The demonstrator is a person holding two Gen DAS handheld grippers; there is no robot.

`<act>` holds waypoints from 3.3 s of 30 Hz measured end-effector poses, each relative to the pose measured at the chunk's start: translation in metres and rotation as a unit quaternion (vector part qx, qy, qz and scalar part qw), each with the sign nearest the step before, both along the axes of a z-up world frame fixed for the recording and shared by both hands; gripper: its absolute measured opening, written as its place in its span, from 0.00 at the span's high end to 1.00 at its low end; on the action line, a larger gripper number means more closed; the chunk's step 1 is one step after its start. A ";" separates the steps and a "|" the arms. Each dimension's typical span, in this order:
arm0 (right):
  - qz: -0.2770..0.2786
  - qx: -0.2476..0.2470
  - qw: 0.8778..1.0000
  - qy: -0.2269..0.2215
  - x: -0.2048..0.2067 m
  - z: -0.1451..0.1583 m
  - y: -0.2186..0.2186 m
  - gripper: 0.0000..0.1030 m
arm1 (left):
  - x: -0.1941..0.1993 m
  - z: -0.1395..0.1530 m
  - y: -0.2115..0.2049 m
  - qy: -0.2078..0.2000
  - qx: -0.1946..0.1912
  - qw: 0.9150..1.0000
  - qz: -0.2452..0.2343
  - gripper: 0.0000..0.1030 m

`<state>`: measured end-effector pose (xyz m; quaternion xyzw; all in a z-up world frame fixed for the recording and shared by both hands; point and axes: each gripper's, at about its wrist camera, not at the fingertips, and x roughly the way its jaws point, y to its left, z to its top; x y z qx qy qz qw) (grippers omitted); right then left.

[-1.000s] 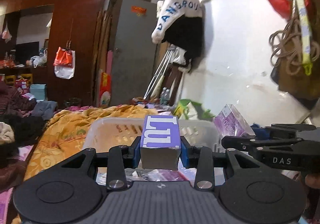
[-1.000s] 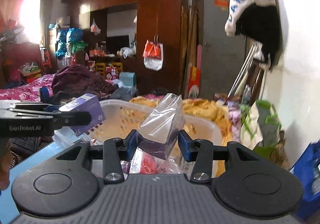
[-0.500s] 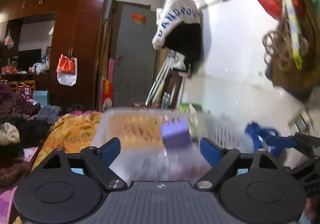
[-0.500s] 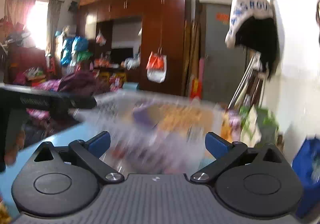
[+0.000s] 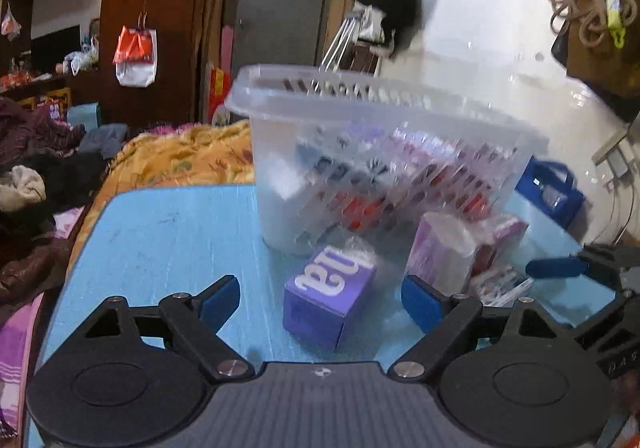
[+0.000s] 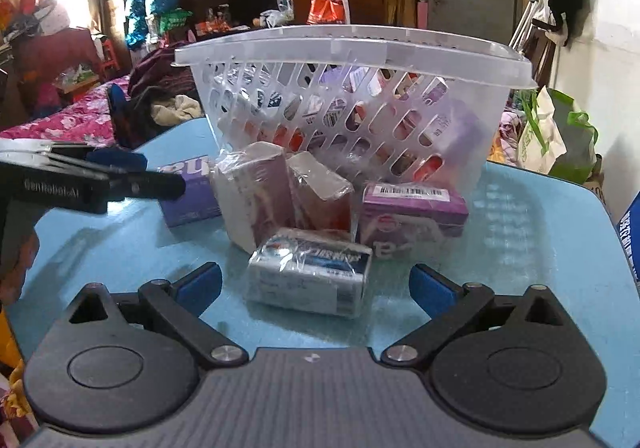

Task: Organize objects
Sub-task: 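Grasp a white toothpaste box with right tool while left grasps a purple box, then lift both held boxes over the basket and open both tools to drop them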

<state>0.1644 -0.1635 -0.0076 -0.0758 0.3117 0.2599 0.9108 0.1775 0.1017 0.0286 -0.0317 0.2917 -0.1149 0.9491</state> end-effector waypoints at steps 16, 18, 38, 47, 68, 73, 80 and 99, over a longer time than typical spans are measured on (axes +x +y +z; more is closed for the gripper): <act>-0.024 0.020 0.999 -0.010 -0.017 -0.006 -0.030 0.28 | -0.010 -0.012 -0.008 -0.008 0.009 1.000 0.007 0.48; -0.031 0.029 0.999 -0.013 -0.020 -0.006 -0.038 0.28 | -0.019 -0.010 -0.009 -0.021 -0.006 1.000 0.002 0.48; -0.055 0.098 0.991 -0.075 -0.034 -0.001 -0.052 0.28 | -0.052 -0.010 -0.013 -0.096 -0.082 0.991 -0.037 0.52; -0.051 0.101 0.988 -0.105 -0.043 0.000 -0.051 0.28 | -0.063 -0.008 -0.010 -0.134 -0.087 0.986 -0.044 0.52; -0.049 0.103 0.983 -0.144 -0.055 0.002 -0.053 0.28 | -0.069 -0.004 0.005 -0.148 -0.130 0.980 -0.030 0.53; -0.050 0.099 0.979 -0.174 -0.052 0.032 -0.048 0.28 | -0.067 0.043 0.003 -0.168 -0.116 0.979 -0.019 0.53; -0.048 0.091 0.972 -0.210 0.027 0.106 -0.029 0.27 | 0.018 0.114 -0.015 -0.138 -0.095 0.986 0.016 0.53; -0.059 0.043 0.988 -0.137 -0.006 0.048 -0.065 0.00 | -0.025 0.052 -0.014 -0.131 0.000 0.991 0.030 0.09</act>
